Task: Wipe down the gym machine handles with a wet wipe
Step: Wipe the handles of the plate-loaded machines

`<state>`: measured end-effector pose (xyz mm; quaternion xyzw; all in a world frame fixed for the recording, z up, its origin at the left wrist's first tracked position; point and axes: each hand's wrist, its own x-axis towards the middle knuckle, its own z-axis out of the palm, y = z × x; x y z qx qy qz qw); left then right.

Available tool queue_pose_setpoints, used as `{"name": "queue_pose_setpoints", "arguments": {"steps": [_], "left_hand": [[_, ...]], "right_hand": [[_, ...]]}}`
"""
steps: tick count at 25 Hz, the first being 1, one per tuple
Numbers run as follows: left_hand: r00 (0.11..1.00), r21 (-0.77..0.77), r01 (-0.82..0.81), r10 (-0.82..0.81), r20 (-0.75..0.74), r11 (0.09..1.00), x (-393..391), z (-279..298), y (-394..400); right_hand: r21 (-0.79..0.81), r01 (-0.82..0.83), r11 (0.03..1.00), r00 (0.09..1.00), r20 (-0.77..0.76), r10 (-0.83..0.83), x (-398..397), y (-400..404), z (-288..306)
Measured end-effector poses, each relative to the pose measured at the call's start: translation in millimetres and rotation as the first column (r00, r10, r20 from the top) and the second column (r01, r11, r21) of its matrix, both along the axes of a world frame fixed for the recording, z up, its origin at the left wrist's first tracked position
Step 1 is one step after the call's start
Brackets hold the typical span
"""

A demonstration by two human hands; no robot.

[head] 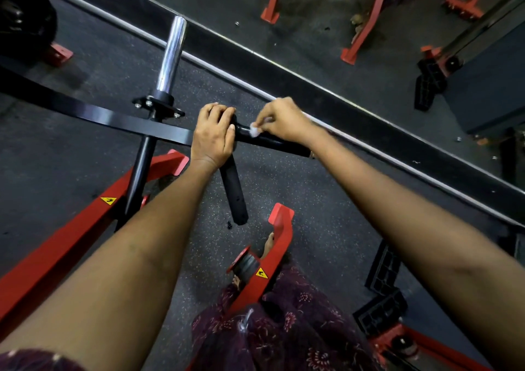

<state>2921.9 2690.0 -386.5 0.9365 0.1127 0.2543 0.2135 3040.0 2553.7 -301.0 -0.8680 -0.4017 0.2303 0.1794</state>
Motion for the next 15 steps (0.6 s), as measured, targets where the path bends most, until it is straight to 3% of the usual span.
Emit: {"name": "queue_pose_setpoints", "arguments": {"steps": [5, 9, 12, 15], "left_hand": [[1.0, -0.005, 0.01, -0.01, -0.007, 1.0, 0, 0, 2], [1.0, 0.034, 0.003, -0.002, -0.011, 0.999, 0, -2, 1], [0.999, 0.049, -0.015, 0.017, -0.043, 0.999, 0, 2, 0], [0.994, 0.101, -0.012, 0.023, -0.109, 0.995, -1, 5, -1]], "right_hand": [[0.02, -0.104, 0.994, 0.993, 0.065, 0.102, 0, -30, -12], [-0.21, -0.094, 0.973, 0.993, 0.051, 0.107, 22, -65, 12], [-0.052, 0.026, 0.998, 0.999, 0.049, -0.023, 9, -44, 4], [0.051, 0.013, 0.999, 0.994, 0.112, -0.019, -11, -33, -17]]}}
